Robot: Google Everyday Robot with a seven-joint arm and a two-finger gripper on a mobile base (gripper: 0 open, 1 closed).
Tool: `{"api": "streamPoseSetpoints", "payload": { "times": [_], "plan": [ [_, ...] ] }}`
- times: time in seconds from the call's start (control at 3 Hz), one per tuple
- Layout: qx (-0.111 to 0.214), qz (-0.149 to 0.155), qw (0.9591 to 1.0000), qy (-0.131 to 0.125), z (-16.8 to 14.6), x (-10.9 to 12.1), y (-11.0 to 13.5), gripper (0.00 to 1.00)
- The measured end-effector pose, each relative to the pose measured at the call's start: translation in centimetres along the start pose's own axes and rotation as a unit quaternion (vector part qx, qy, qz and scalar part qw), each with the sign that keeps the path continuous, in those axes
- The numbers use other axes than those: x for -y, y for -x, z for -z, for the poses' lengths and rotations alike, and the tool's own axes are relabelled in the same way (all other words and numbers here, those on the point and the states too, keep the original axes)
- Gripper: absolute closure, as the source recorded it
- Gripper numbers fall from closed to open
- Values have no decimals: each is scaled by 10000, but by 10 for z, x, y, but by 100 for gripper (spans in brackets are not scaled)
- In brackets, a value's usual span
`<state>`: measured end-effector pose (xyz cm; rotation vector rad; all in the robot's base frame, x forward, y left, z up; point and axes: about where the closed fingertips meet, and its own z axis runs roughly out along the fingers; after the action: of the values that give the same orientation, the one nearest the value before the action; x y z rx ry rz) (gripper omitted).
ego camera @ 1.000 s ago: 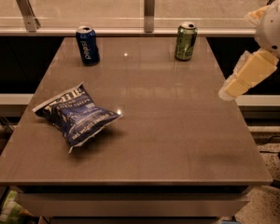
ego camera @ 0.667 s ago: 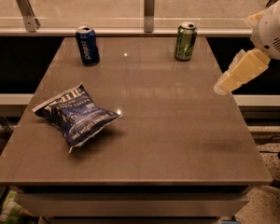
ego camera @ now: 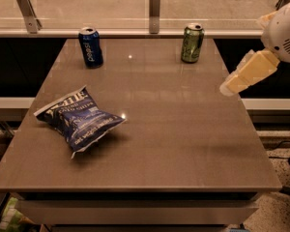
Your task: Move green can near blue chip bag
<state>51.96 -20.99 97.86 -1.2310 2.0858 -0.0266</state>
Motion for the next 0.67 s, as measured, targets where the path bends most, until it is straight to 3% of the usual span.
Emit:
{"api": "streamPoseSetpoints", "payload": {
  "times": [0.67],
  "plan": [
    [550,-764,9951,-312,-16,20,-1,0]
  ]
}}
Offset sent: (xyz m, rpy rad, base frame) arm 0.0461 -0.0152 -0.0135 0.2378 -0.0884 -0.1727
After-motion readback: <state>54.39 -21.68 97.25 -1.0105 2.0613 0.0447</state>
